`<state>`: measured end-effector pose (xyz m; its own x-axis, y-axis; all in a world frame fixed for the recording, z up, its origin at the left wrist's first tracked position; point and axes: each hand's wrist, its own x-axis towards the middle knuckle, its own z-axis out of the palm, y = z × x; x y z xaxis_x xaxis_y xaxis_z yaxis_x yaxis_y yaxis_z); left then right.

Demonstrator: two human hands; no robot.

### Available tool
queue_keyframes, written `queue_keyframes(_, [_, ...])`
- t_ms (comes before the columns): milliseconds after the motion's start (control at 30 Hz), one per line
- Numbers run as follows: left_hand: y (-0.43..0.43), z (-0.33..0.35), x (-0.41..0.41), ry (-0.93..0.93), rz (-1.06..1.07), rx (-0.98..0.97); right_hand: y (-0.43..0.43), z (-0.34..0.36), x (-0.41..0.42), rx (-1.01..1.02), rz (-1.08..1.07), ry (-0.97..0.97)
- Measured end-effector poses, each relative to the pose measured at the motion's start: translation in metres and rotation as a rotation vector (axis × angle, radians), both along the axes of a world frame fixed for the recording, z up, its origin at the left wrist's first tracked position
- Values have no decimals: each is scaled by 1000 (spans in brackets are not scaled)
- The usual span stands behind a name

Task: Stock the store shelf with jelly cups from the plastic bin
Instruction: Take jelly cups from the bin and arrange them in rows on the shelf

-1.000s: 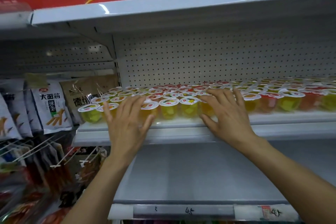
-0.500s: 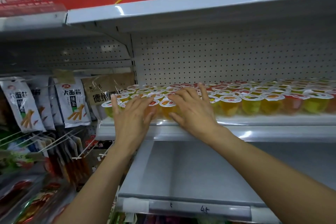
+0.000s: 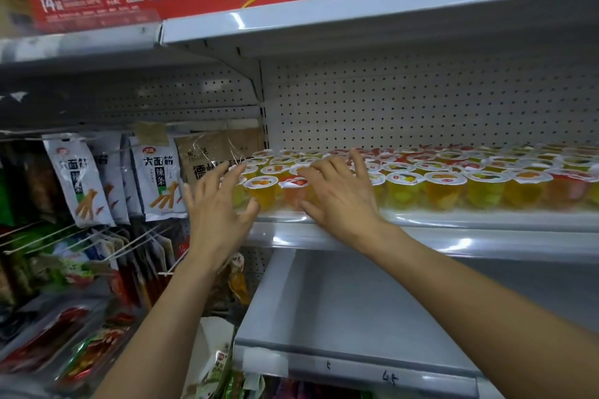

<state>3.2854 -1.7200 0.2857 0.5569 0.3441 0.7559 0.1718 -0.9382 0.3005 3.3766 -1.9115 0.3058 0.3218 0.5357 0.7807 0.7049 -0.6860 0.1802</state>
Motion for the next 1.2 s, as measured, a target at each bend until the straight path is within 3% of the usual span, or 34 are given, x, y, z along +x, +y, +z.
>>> queue_keyframes(167, [-1,-3,1,25,-116,-155,15,2,-2,-104,-19,40])
queue_keyframes(733, [4,-2,5,69,-102,-192,23,-1,-10,-83,-26,70])
queue_keyframes(1000, [-23,-2,-31,-85,-74,-77,1,-10,-23,284,340,13])
queue_keyframes(1200, [-59,-27,-77,-107,-19,-56,-29,-32,-56,263,492,95])
